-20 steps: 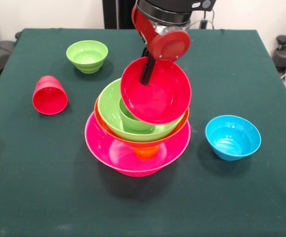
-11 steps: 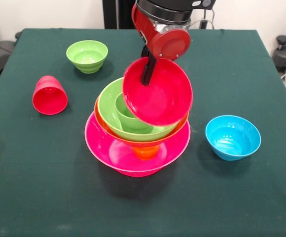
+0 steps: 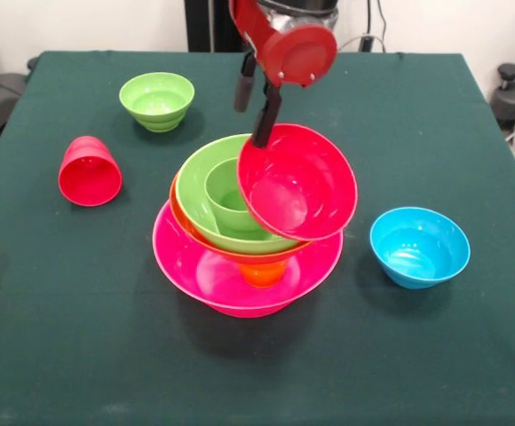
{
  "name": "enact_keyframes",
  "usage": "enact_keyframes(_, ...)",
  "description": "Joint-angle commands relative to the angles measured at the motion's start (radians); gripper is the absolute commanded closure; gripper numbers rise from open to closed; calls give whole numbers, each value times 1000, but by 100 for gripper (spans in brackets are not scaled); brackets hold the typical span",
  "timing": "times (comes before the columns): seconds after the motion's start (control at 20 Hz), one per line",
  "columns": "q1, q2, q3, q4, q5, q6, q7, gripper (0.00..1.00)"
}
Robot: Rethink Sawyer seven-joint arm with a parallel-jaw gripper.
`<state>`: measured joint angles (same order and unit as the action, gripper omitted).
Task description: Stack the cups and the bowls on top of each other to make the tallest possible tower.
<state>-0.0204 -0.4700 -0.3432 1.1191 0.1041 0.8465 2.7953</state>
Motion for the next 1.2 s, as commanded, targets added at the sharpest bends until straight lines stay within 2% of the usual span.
enact_keyframes(0.05,-41,-34,98,129,-58,-20,-130,0)
enact_keyframes(0.45,-60,-48,119,141,-68,-29,-149,0)
enact_keyframes(1.2,-25,-53,96,133,-91,-10,-114,0)
